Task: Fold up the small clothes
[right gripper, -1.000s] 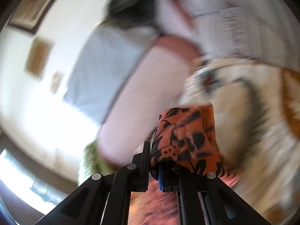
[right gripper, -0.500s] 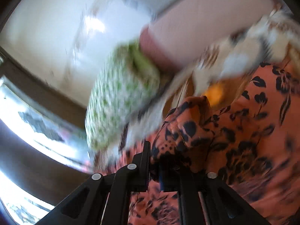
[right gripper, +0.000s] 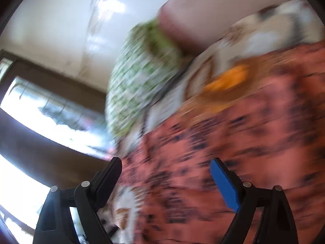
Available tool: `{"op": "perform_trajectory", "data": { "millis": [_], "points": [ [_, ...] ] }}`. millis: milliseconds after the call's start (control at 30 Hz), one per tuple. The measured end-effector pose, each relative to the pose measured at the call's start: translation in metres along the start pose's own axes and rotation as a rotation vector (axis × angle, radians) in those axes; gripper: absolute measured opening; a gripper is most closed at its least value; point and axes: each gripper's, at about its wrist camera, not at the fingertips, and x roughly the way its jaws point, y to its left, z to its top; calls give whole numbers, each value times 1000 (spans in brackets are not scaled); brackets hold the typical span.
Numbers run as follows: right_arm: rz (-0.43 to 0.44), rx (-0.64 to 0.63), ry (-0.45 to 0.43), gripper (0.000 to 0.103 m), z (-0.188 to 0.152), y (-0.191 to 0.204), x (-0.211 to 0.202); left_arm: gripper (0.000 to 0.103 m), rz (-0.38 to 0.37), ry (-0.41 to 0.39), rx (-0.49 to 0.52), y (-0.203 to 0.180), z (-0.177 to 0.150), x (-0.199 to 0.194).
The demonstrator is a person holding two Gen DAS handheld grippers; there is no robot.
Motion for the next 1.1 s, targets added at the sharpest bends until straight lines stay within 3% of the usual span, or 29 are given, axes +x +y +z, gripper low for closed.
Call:
{"op": "perform_trajectory", "data": {
  "millis": [100,233,333,400,467,500,633,733,900,1033,1100],
  "points": [
    [-90,7,-45,83,13,-39,-41,87,-12,17,-5,-10,24,38],
    [-148,60,-44,75,15,-101,-82,82,-67,103,-68,-15,56,98],
    [-122,104,-38,64,9,-134,-87,65,-96,160,-106,-20,69,129],
    [-111,126,-33,53,9,-150,-87,63,-79,149,-111,-26,76,140],
    [-114,129,-30,52,12,-153,-85,40,-117,132,-99,-33,82,143],
    [-124,118,-21,52,13,-150,-81,38,-124,146,-96,-36,85,146],
    [-166,96,23,52,17,-140,-68,9,-127,131,-97,-37,90,144],
    [-171,120,31,52,18,-145,-72,7,-158,97,-87,-35,90,131],
    [-198,136,35,51,19,-143,-69,6,-122,54,4,-52,95,115],
    [-217,138,40,50,21,-136,-62,6,-30,53,10,-47,98,114],
    [-216,148,42,50,22,-136,-61,6,54,52,20,-41,98,115]
  ]
}}
